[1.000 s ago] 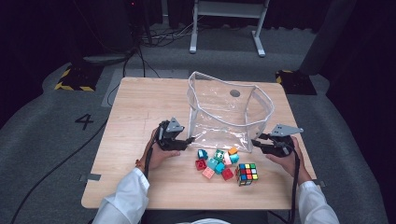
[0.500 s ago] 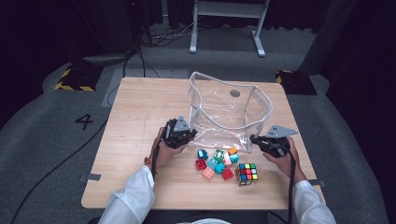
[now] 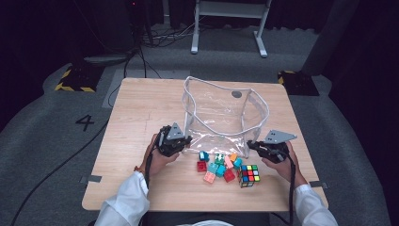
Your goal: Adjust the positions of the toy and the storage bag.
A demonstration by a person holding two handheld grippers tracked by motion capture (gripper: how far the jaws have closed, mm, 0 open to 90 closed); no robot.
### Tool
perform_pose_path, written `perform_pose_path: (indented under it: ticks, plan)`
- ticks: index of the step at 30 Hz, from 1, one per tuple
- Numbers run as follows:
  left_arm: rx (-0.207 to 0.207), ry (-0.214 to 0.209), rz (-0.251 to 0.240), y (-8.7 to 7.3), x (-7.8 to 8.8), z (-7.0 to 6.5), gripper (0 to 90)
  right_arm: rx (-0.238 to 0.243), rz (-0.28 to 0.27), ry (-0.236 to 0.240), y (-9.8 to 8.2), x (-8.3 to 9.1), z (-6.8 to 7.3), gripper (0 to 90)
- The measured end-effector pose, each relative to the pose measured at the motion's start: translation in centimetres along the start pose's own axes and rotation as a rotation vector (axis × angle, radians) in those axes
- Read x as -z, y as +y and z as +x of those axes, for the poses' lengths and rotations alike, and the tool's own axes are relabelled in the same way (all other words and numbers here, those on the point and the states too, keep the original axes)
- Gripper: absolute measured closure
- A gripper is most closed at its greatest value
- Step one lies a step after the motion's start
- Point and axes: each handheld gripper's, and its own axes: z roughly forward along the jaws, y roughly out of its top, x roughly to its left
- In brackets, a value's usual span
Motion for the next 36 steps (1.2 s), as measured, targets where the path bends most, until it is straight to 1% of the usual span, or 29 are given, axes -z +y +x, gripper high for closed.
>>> perform_pose_path:
  ticks: [2,3,6,8,9,10,11,12,13,14,15,16,17,18,19,20,21,22,23,24,25,26,27,28,29,30,33,34,36]
  plan:
    - [-0.023,0.009,0.007,-0.4,0.8,-0.5,86.0,0.003,0.002,0.010,0.0,0.1,0.4,84.4]
    - [-0.014,0.004,0.009,-0.6,1.0,-0.8,86.0,0.016,-0.001,0.009,0.0,0.1,0.6,84.4]
    - [-0.016,0.001,0.007,-0.9,1.4,-1.1,85.8,0.010,0.006,0.017,0.1,0.2,1.0,84.4]
    - [-0.014,-0.005,0.004,-1.1,1.7,-1.4,85.4,0.022,0.006,0.022,0.1,0.4,1.3,84.5]
    - [-0.024,-0.005,0.004,-1.3,2.0,-1.6,84.6,0.025,0.005,0.030,0.1,0.5,1.5,83.3]
    - [-0.023,-0.004,-0.001,-1.3,2.1,-1.7,83.4,0.027,0.005,0.032,0.1,0.6,1.5,80.1]
    - [-0.023,-0.004,-0.001,-1.3,2.1,-1.7,80.7,0.027,0.005,0.032,0.1,0.6,1.5,80.1]
    - [-0.025,0.008,-0.004,-1.4,2.3,-1.7,80.7,0.024,0.006,0.034,0.1,0.6,1.6,76.6]
    - [-0.015,0.030,-0.011,-1.5,2.7,-1.7,72.5,0.006,-0.002,0.037,0.0,0.9,1.7,69.3]
    - [-0.015,0.030,-0.011,-1.5,2.7,-1.7,70.1,0.005,-0.004,0.036,0.0,1.1,1.7,65.7]
    - [-0.004,0.029,-0.013,-1.7,3.0,-1.6,70.1,0.005,-0.004,0.036,0.0,1.1,1.7,65.7]
    - [0.008,0.042,-0.008,-1.9,3.2,-1.5,65.4,0.008,-0.010,0.026,0.0,1.3,1.7,62.1]
    - [0.012,0.048,0.001,-2.1,3.3,-1.4,58.7,0.012,-0.010,-0.002,-0.1,1.8,1.7,58.5]
    - [0.010,0.044,0.014,-2.4,3.5,-1.3,57.4,0.012,-0.010,-0.022,-0.1,2.1,1.7,55.4]
    - [0.029,0.045,0.011,-2.6,3.5,-1.4,53.7,-0.008,-0.026,-0.026,-0.2,2.6,1.7,52.8]
    - [0.015,0.066,0.052,-3.1,3.7,-1.4,42.8,-0.041,-0.055,-0.024,-0.3,3.4,1.8,47.1]
    - [0.016,0.080,0.064,-3.4,3.7,-1.4,37.8,-0.052,-0.061,-0.021,-0.4,3.7,1.9,44.3]
    - [0.016,0.080,0.064,-3.4,3.7,-1.4,31.6,-0.052,-0.061,-0.021,-0.4,3.7,1.9,44.3]
    - [0.010,0.092,0.080,-3.7,3.8,-1.5,31.6,-0.064,-0.067,-0.015,-0.5,4.0,2.0,41.7]
    - [0.006,0.100,0.084,-4.1,3.8,-1.5,22.1,-0.083,-0.084,0.015,-0.8,4.5,2.5,36.3]
    - [0.020,0.083,0.099,-4.8,4.0,-1.5,20.4,-0.090,-0.088,0.034,-1.0,4.7,2.7,32.3]
    - [0.020,0.083,0.099,-4.8,4.0,-1.5,18.3,-0.090,-0.088,0.034,-1.0,4.7,2.7,32.3]
    - [0.021,0.088,0.114,-5.2,4.0,-1.4,16.7,-0.092,-0.087,0.063,-1.3,4.8,3.3,26.7]
    - [0.025,0.095,0.127,-5.5,4.1,-1.5,16.7,-0.092,-0.087,0.063,-1.3,4.8,3.3,26.7]
    - [0.024,0.099,0.137,-6.0,4.2,-1.5,16.5,-0.094,-0.085,0.080,-1.5,4.8,3.5,23.6]
    - [0.030,0.106,0.153,-6.5,4.3,-1.4,16.8,-0.101,-0.059,0.098,-2.0,4.5,4.1,20.6]
    - [0.034,0.117,0.165,-7.1,4.6,-1.4,16.5,-0.087,-0.040,0.098,-2.3,4.3,4.7,19.4]
    - [0.041,0.121,0.168,-7.4,4.7,-1.4,16.7,-0.097,-0.036,0.081,-2.4,4.2,5.1,19.4]
    - [0.047,0.126,0.179,-7.8,4.7,-1.4,16.7,-0.108,-0.050,0.036,-2.6,4.3,5.8,17.9]
